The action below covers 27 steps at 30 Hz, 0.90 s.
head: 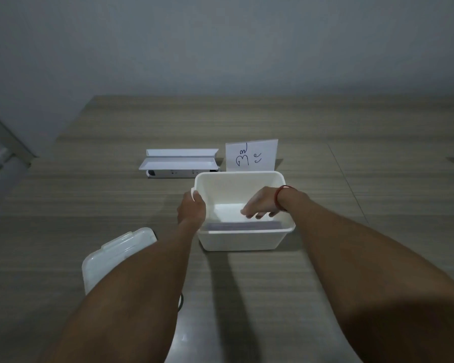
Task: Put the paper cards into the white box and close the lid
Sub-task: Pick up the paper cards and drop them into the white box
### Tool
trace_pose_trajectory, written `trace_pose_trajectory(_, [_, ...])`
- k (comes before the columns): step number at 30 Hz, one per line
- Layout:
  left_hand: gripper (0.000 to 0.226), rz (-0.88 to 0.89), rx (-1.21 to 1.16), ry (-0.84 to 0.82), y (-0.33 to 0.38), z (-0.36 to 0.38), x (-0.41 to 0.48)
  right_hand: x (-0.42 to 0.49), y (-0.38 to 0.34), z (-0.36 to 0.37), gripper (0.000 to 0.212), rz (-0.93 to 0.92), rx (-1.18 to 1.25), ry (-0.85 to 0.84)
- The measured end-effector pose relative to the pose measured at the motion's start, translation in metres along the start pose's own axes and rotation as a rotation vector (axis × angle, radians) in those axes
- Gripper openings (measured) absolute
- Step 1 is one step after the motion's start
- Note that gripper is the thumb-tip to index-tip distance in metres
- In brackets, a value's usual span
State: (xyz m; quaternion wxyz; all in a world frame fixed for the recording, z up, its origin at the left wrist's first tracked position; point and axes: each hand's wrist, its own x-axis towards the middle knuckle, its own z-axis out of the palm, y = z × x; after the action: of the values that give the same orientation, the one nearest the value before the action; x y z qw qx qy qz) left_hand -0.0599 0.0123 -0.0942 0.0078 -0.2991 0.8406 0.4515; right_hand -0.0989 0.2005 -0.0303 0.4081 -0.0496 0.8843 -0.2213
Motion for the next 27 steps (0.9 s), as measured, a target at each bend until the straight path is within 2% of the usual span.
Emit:
trace_pose_trajectory(5, [0.046, 0.061, 0.129, 0.001, 0.01, -0.005, 0.019, 0.036, -0.01, -0.037, 0.034, -0.089, 0.049, 0.447])
trace_pose_trajectory(7, [0.045, 0.073, 0.149, 0.005, 0.017, -0.003, 0.029, 0.05, -0.015, -0.047, 0.02, -0.109, 0.03, 0.537])
trace_pose_trajectory(11, [0.047, 0.107, 0.213, 0.025, 0.025, 0.006, 0.044, 0.08, -0.021, -0.057, 0.033, -0.093, -0.035, 0.655])
trace_pose_trajectory(19, [0.048, 0.11, 0.31, 0.051, 0.037, 0.019, 0.077, 0.132, -0.014, -0.081, 0.045, -0.087, -0.281, 0.74])
trace_pose_trajectory(24, [0.046, 0.123, 0.315, 0.092, 0.042, 0.025, 0.087, 0.157, -0.01, -0.104, 0.063, -0.048, -0.28, 0.642])
trace_pose_trajectory(27, [0.046, 0.12, 0.313, 0.103, 0.041, 0.027, 0.092, 0.171, -0.006, -0.115, 0.049, 0.002, -0.406, 0.676])
